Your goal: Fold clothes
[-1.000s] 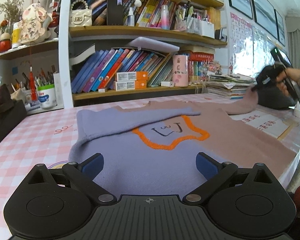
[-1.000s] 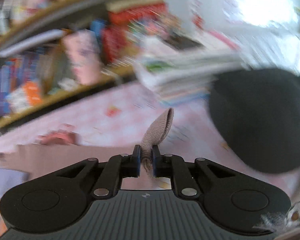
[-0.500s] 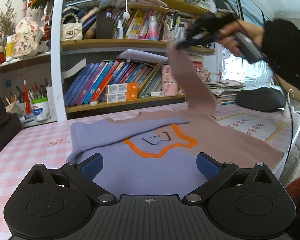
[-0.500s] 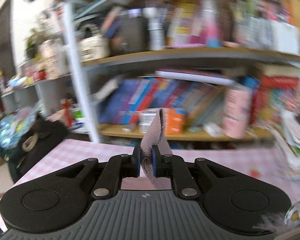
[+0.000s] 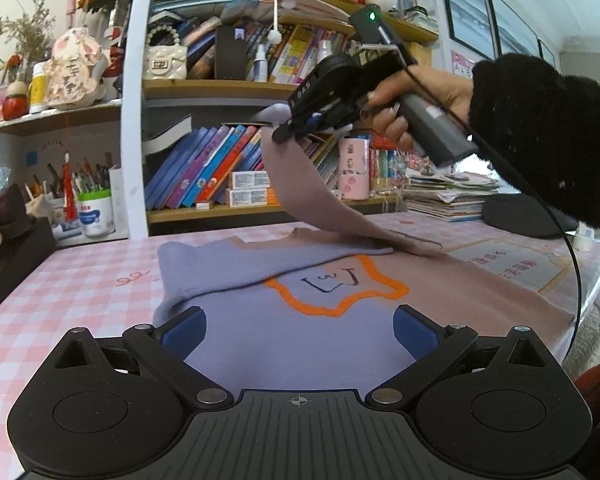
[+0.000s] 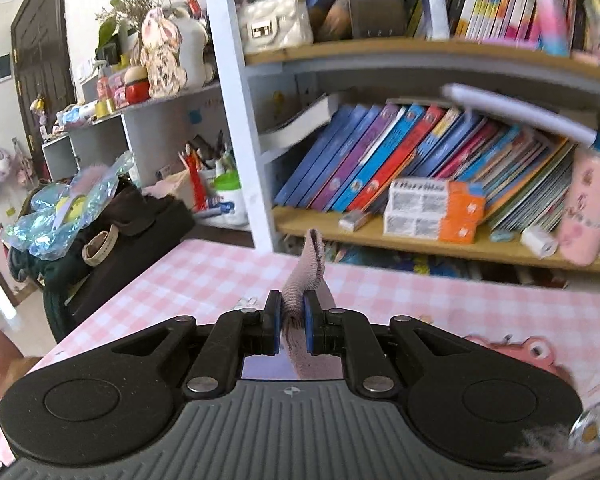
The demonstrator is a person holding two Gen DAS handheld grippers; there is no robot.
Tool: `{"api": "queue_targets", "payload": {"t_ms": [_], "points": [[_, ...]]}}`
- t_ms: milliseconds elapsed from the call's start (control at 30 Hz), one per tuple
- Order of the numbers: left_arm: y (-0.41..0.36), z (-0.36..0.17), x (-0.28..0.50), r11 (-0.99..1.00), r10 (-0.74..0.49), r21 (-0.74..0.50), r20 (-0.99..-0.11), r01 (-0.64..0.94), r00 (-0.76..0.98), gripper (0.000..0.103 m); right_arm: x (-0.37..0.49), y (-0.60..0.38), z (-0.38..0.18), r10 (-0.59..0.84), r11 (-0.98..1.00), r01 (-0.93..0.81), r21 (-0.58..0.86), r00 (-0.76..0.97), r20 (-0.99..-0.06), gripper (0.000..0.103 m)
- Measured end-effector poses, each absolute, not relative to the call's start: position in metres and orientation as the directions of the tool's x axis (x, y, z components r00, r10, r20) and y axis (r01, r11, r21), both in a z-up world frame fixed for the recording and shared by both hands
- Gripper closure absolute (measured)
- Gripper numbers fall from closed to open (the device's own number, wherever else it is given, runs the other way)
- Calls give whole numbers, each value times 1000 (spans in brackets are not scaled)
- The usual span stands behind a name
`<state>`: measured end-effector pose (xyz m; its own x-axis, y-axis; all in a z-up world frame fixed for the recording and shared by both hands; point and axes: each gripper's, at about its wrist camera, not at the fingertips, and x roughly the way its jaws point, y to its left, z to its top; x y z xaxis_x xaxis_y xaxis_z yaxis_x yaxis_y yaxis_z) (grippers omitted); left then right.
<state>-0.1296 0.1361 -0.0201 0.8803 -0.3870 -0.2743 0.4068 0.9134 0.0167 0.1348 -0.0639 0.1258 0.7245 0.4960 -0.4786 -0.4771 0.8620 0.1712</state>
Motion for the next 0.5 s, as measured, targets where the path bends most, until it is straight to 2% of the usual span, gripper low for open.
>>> {"api": "queue_targets", "payload": {"t_ms": [33, 200, 433, 500], "points": [[136, -20, -130, 914, -386, 19, -275, 406, 881, 1, 137, -62, 121, 502, 859, -478, 183, 715, -486, 91], [139, -18, -131, 917, -374, 32, -275, 397, 886, 1, 135, -64, 110, 522, 850, -476, 225, 702, -485, 68], [139, -15, -129, 931, -329, 53, -305, 361, 894, 1, 90, -115, 104, 494, 858, -487, 166, 692, -526, 59], [136, -14, -128, 944, -272, 86, -337, 317, 901, 1, 64, -140, 94, 483, 861, -484, 157, 681, -550, 57]]}}
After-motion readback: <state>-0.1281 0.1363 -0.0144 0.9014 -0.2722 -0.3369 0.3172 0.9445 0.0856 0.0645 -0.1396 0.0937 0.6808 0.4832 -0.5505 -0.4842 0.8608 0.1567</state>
